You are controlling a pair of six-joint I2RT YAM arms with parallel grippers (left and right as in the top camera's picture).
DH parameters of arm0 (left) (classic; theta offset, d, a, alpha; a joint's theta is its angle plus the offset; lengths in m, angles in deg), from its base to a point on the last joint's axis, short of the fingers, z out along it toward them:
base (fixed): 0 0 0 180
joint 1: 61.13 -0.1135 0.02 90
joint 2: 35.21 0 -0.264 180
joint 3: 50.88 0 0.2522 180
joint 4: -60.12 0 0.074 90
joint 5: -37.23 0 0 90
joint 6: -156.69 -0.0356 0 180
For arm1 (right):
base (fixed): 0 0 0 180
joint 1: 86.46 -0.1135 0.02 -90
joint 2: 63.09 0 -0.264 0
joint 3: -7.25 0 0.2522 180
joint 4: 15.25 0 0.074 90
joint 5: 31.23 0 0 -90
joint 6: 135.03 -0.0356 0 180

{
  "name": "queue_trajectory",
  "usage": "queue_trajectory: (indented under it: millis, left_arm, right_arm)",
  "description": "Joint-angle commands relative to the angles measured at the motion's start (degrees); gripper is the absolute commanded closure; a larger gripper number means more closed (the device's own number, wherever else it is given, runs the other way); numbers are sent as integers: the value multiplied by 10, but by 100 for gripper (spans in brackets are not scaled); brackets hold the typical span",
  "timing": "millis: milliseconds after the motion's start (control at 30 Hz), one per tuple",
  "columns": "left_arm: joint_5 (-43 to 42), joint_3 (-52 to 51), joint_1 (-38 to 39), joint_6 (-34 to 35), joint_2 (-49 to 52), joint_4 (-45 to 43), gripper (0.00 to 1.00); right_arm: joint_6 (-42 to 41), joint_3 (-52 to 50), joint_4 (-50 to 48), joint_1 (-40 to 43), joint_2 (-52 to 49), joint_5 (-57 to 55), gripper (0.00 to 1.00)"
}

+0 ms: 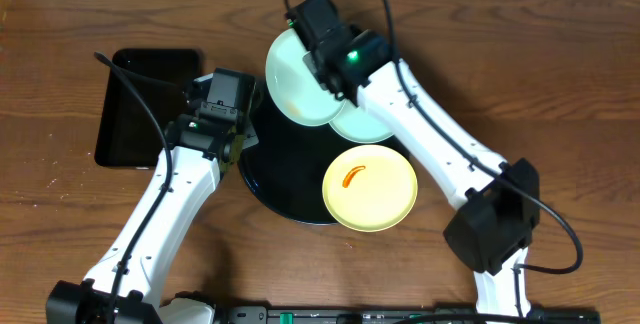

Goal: Clean dirty plates on tray and stack at the side

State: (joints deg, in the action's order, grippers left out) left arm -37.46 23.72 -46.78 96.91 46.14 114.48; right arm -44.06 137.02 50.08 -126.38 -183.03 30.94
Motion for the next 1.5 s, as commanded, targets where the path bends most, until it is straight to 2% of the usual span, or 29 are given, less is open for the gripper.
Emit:
queue_trajectory:
  millis: [0, 500, 700, 1233, 1367, 1467]
  left_arm:
    - [2, -6, -3, 6, 3, 1, 88]
    - [1, -6, -3, 6, 3, 1, 88]
    - [-12, -6, -3, 5, 3, 0, 88]
    - [-12, -6, -3, 5, 3, 0, 88]
    - [-12, -6, -3, 5, 4, 1, 88]
    - [-12, -6, -3, 5, 3, 1, 88]
  right_arm:
    - [31, 10, -4, -30, 9, -121, 99]
    - [95, 10, -37, -99, 10, -283, 99]
    - [111, 10, -46, -109, 10, -303, 99]
    - [105, 10, -46, -108, 10, -300, 99]
    - [59, 10, -39, -90, 10, -254, 99]
    - [9, 10, -15, -63, 15, -174, 99]
